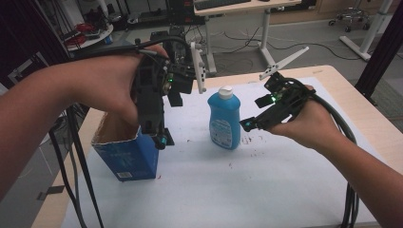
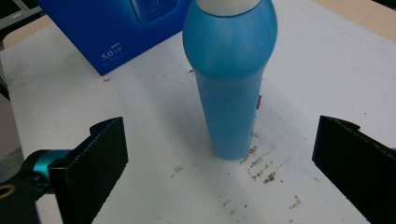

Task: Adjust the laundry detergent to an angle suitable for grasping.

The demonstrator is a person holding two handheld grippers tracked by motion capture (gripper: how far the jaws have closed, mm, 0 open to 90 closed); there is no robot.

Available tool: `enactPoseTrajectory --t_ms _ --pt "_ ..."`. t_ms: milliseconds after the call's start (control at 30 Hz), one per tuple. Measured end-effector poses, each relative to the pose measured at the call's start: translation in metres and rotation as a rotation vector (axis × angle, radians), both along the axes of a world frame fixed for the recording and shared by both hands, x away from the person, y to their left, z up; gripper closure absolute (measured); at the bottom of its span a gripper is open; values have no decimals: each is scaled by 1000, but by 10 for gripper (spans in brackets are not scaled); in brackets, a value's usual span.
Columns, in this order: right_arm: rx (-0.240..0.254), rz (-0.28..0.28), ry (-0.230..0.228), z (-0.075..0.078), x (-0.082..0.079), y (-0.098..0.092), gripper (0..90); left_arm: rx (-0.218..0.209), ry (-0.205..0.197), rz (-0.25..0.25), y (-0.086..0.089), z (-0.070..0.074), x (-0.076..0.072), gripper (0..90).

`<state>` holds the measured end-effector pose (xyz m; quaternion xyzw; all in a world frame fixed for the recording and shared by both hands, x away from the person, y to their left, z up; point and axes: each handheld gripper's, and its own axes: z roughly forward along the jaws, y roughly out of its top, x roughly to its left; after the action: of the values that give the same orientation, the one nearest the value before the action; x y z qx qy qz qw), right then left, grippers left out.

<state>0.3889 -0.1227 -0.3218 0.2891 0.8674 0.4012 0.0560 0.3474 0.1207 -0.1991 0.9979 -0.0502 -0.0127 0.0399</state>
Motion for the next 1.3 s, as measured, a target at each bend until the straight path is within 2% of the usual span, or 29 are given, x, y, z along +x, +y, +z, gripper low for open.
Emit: enactPoseTrajectory --t_ms 200,367,667,1300 --pt "-6 -6 -6 -8 5 14 24 -3 -1 7 3 -1 1 17" --pt "9 -28 -7 -15 13 23 24 -3 3 6 4 -3 1 17" --pt "13 -56 -11 -24 24 33 24 -4 3 12 6 -4 1 17" --pt "41 -98 -39 -34 38 49 35 -4 12 19 8 -8 4 17"
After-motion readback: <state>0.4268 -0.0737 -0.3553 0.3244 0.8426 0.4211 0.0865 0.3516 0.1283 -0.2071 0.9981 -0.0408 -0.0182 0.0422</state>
